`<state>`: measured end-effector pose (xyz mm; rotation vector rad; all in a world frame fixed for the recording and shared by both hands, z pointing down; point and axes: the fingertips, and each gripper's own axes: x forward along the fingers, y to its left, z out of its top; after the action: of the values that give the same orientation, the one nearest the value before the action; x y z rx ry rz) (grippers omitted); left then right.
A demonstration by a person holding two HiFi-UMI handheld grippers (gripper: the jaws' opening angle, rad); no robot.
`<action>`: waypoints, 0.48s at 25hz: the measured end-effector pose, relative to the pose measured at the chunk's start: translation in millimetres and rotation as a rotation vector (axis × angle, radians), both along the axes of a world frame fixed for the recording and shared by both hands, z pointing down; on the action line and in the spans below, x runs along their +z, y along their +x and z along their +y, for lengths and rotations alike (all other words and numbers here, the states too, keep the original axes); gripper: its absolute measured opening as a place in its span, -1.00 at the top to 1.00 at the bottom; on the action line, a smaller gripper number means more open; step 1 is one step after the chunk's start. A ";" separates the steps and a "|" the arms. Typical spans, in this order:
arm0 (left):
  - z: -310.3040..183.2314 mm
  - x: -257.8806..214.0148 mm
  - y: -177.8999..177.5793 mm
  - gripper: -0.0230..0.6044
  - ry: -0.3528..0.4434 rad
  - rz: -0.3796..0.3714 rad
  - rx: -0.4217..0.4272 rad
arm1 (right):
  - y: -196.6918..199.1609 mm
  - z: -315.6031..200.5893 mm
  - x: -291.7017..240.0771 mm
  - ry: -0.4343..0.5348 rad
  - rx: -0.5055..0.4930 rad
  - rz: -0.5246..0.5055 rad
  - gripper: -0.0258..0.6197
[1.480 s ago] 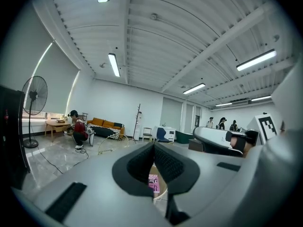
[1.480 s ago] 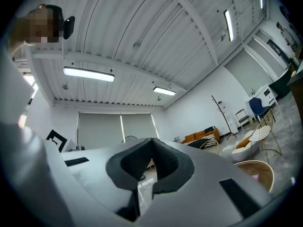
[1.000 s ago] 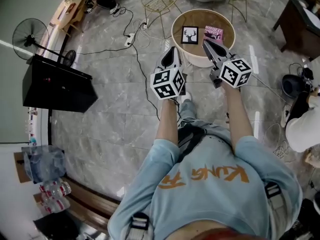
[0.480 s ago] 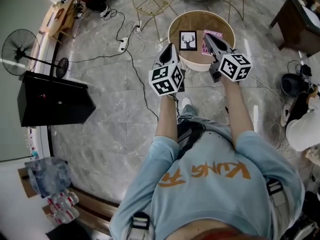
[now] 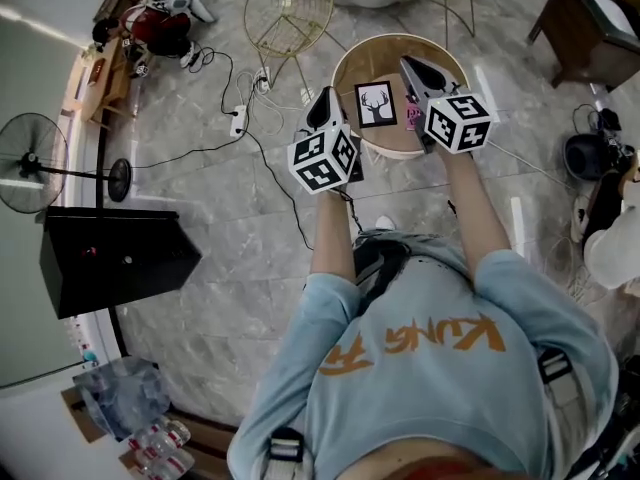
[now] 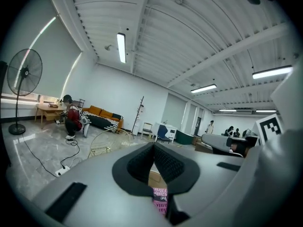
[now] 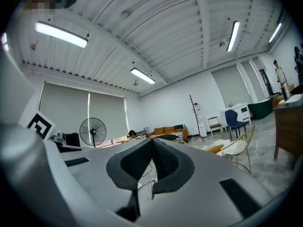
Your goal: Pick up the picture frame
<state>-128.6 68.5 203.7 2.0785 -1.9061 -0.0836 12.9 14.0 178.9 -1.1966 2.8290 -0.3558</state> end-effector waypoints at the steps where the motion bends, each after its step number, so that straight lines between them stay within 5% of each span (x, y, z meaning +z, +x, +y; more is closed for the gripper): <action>1: -8.9 2.2 -8.8 0.87 -0.003 0.005 -0.011 | -9.6 -7.0 0.5 0.007 -0.005 0.013 0.93; 12: -71.2 52.0 -33.9 0.87 -0.094 0.095 0.008 | -26.7 -60.5 41.1 -0.080 0.035 0.092 0.93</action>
<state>-162.6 -2.7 255.6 1.9853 -1.8104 -0.0877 -13.9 -46.5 219.9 -1.3091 2.8927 -0.4264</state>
